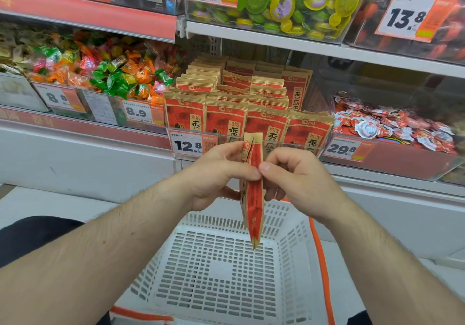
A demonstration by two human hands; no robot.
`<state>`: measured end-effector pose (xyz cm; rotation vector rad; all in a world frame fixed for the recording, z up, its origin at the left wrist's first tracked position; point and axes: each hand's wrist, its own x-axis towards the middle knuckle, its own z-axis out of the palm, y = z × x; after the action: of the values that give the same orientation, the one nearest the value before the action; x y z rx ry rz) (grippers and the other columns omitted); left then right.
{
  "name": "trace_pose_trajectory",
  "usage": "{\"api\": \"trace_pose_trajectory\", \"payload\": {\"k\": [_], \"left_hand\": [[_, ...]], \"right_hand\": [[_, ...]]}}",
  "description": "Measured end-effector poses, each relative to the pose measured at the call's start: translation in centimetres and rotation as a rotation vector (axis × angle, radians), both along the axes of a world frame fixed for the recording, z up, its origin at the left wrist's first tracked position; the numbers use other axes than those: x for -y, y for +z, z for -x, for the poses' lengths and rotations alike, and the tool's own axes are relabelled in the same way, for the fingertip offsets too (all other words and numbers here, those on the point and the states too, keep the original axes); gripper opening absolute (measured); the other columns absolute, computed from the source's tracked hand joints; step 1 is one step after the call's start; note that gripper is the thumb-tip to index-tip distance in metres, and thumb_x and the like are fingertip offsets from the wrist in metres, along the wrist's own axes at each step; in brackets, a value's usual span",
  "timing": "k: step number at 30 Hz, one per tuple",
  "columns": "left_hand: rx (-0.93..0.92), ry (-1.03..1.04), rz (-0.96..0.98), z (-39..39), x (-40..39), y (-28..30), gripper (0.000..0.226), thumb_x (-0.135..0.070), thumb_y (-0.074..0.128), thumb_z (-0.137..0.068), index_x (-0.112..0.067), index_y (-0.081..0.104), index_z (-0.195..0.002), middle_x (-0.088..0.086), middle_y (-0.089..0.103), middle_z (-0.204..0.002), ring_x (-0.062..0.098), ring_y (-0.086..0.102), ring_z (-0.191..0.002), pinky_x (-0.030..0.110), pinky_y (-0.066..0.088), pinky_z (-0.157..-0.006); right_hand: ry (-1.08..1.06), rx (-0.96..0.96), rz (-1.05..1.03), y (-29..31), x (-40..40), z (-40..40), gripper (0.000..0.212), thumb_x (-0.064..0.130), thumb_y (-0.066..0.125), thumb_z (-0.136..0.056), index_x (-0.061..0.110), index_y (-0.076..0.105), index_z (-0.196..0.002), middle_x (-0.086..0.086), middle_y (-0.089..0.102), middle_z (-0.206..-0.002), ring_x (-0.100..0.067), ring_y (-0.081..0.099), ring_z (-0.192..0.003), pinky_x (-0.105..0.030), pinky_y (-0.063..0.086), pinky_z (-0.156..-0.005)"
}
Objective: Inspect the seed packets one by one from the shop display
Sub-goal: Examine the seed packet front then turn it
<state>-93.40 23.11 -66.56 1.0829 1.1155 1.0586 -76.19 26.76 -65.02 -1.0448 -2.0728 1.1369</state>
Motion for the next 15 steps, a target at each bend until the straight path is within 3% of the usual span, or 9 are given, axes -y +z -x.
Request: {"api": "trace_pose_trajectory", "payload": {"k": [4,6,10,15], "left_hand": [[0.109,0.107,0.024,0.28,-0.28,0.33,0.018,-0.004,0.069,-0.083,-0.017,0.065,-0.094,0.000,0.068,-0.092,0.020,0.064,-0.084,0.049,0.055,-0.072],[0.141,0.119,0.037,0.46,-0.32,0.49,0.013,-0.004,0.064,-0.087,-0.017,0.063,-0.087,0.001,0.067,-0.087,0.018,0.063,-0.078,0.049,0.055,-0.072],[0.175,0.141,0.046,0.72,-0.51,0.43,0.015,-0.005,0.063,-0.088,-0.018,0.061,-0.082,0.002,0.066,-0.084,0.018,0.064,-0.078,0.059,0.054,-0.083],[0.186,0.143,0.045,0.67,-0.54,0.43,0.016,-0.004,0.063,-0.088,-0.018,0.061,-0.080,0.002,0.067,-0.084,0.018,0.065,-0.078,0.058,0.055,-0.082]], "right_hand": [[0.212,0.335,0.026,0.93,-0.03,-1.00,0.030,0.024,0.075,-0.084,0.004,0.068,-0.064,-0.008,0.067,-0.060,-0.015,0.064,-0.055,-0.036,0.049,-0.057],[0.256,0.443,0.000,0.86,0.15,-0.97,0.025,0.026,0.077,-0.082,0.008,0.071,-0.065,-0.010,0.068,-0.063,-0.022,0.060,-0.056,-0.039,0.050,-0.059],[0.263,0.429,0.025,0.75,-0.19,-0.96,0.016,0.019,0.073,-0.087,0.009,0.076,-0.074,-0.005,0.073,-0.070,-0.027,0.069,-0.071,-0.050,0.057,-0.071],[0.293,0.403,0.047,0.33,-0.64,-1.16,0.014,0.017,0.072,-0.088,0.008,0.077,-0.077,-0.006,0.074,-0.073,-0.027,0.071,-0.073,-0.053,0.057,-0.074]]}}
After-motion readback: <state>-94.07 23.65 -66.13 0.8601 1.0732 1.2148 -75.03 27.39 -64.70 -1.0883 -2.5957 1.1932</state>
